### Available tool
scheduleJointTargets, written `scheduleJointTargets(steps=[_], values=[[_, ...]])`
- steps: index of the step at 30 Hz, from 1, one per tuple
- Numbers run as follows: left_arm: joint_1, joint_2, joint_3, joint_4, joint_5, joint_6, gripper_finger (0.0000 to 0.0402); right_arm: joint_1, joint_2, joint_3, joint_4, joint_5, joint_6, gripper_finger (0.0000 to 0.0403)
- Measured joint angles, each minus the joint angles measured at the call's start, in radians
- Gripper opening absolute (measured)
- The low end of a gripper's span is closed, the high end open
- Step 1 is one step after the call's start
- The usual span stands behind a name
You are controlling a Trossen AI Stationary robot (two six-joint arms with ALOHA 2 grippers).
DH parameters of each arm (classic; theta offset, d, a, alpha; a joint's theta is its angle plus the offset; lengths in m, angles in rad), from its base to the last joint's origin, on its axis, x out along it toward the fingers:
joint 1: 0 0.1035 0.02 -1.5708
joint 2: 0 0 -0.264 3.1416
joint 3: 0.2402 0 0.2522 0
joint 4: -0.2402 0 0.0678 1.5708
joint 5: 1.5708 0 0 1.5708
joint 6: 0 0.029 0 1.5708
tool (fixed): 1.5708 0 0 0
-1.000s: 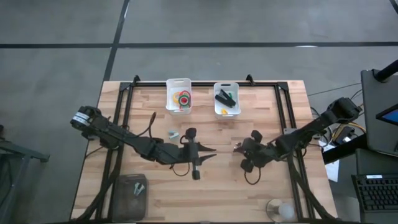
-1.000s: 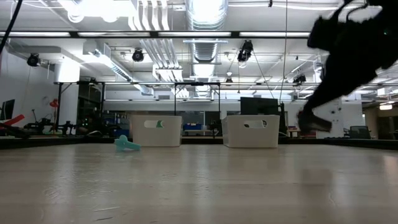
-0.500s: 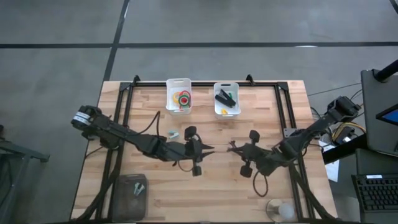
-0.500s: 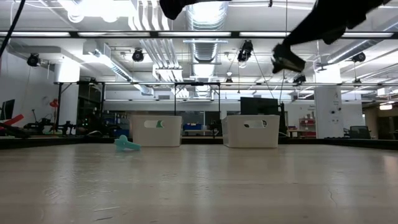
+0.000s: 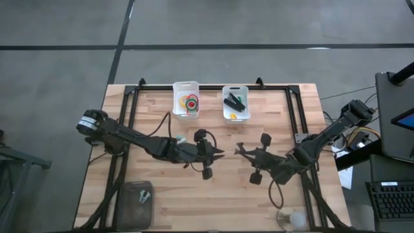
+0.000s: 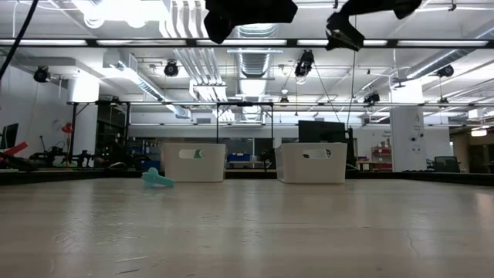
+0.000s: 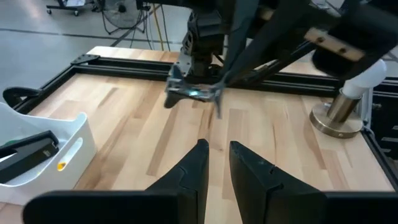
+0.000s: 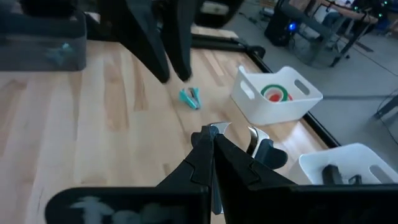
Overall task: Pick and place Stapler, Stapler remover, tape
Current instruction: Put the black staple remover into the black bin
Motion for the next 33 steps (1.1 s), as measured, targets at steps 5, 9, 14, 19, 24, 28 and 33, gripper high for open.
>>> scheduleJointTargets(steps=[5,9,14,19,24,28,33], values=[[0.009,0.000,0.000,0.001,0.003,0.000,0.0067,0.004,0.000,0.021,0.013,0.000,-0.038,0.0008],[0.009,0.002,0.000,0.005,0.043,-0.008,0.0067,0.004,0.000,0.034,0.035,0.000,-0.078,0.0008],[0.011,0.018,0.011,0.031,0.054,-0.004,0.0067,0.003,0.021,0.036,0.119,-0.004,-0.152,0.0008],[0.016,0.028,0.017,0.031,0.053,-0.004,0.0067,0.002,0.041,0.035,0.129,-0.003,-0.168,0.0008],[0.022,0.035,0.018,0.044,0.076,-0.007,0.0067,0.001,0.043,0.035,0.135,-0.002,-0.169,0.0008],[0.024,0.045,0.018,0.096,0.120,0.000,0.0067,-0.001,0.043,0.044,0.136,-0.002,-0.177,0.0008],[0.025,0.046,0.019,0.106,0.128,-0.002,0.0067,-0.001,0.044,0.044,0.136,-0.002,-0.180,0.0008]])
